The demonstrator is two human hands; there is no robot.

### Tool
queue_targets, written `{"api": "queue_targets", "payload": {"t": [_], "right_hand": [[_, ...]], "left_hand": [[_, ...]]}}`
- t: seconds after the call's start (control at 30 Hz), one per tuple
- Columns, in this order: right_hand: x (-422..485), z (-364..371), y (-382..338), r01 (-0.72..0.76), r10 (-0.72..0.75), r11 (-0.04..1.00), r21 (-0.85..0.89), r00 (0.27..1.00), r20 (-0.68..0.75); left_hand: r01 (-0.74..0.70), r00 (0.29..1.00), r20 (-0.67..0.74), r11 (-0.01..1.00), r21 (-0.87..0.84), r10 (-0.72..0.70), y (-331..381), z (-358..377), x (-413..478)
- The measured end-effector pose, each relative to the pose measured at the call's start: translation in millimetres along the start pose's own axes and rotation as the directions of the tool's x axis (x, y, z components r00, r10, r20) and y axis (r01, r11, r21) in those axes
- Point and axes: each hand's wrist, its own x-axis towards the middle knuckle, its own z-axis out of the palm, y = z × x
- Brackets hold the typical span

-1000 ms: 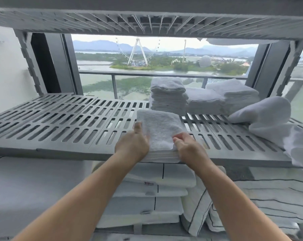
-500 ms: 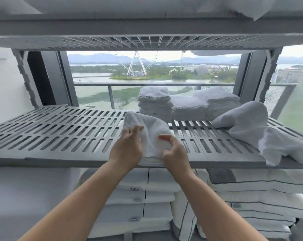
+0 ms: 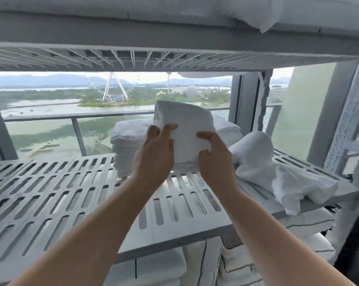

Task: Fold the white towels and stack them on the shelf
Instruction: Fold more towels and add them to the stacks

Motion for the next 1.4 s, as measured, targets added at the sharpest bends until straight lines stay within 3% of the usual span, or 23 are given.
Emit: {"api": "queue_targets", "payload": {"t": [0.13,0.4,0.57,0.67,0.77,0.87,0.93,1.13,1.23,1.4], "right_hand": [[53,11,14,0.013,-0.018,0.994,-0.107,0.999,-0.051],[135,43,57,0.107,-0.115,0.983,-0.147,0.992,-0.043],[182,71,83,0.192,-0.187,0.968,-0.16,0.981,0.051],[207,88,93,0.252,-0.234,0.952,-0.173,0.965,0.121],[223,103,114,0.254,-0.163,0.927,-0.275,0.935,0.316],[230,108,133,0.245,-0.084,0.906,-0.345,0.904,0.419],[232,109,138,0.251,-0.1,0.912,-0.323,0.902,0.419],[239,111,136,0.13,-0.025,0.951,-0.281,0.937,0.349],[239,113,134,0.094,0.004,0.955,-0.283,0.945,0.326],[237,112,130,0.001,0.071,0.969,-0.246,0.956,0.283]], "left_hand": [[-0.062,0.998,-0.025,0.998,0.002,0.062,-12,38,42],[-0.012,0.999,-0.03,0.999,0.031,0.013,-37,103,105],[0.096,0.995,-0.044,0.99,0.106,-0.092,-50,125,138],[0.147,0.982,0.068,0.945,0.291,-0.174,-67,141,155],[0.248,0.92,0.182,0.876,0.414,-0.347,-86,147,159],[0.037,0.923,0.291,0.814,0.579,-0.25,-95,155,152],[-0.063,0.919,0.359,0.835,0.547,-0.166,-100,160,146],[-0.134,0.888,0.457,0.921,0.366,-0.052,-100,166,140],[-0.239,0.846,0.532,0.872,0.427,-0.029,-100,166,136],[-0.326,0.885,0.459,0.81,0.487,0.08,-98,165,135]]}}
